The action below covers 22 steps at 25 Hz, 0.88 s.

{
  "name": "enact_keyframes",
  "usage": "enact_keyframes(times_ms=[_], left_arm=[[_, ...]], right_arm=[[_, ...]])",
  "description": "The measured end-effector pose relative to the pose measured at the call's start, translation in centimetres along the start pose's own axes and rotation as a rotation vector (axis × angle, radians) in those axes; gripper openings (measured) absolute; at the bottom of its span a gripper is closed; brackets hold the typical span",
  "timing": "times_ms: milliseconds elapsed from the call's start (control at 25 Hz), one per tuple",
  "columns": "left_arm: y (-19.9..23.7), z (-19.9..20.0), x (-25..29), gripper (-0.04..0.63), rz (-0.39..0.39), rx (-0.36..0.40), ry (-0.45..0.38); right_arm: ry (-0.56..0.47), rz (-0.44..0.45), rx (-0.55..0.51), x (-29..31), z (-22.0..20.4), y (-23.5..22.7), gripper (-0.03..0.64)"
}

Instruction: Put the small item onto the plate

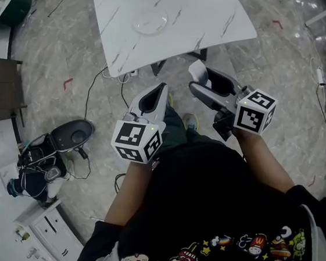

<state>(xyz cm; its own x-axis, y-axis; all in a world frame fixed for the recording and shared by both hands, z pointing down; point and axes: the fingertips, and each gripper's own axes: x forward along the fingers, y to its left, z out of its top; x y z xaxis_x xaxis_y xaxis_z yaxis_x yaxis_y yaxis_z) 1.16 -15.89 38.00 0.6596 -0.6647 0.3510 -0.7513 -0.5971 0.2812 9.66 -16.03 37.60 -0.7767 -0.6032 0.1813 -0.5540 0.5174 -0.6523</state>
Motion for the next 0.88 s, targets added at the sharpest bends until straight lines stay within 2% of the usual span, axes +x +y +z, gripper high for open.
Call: enact_keyframes(times_ms=[400,880], left_arm=[[7.2,2.3,2.5,0.000,-0.007,-0.025,0.006],[15.8,3.5,8.4,0.000,-0.049,0.002,0.093]], right_arm=[[0.040,-0.033,-0.015,7.4,2.1,-1.9,0.334],[0.081,-0.132,-0.045,16.6,4.3,-7.1,0.334]])
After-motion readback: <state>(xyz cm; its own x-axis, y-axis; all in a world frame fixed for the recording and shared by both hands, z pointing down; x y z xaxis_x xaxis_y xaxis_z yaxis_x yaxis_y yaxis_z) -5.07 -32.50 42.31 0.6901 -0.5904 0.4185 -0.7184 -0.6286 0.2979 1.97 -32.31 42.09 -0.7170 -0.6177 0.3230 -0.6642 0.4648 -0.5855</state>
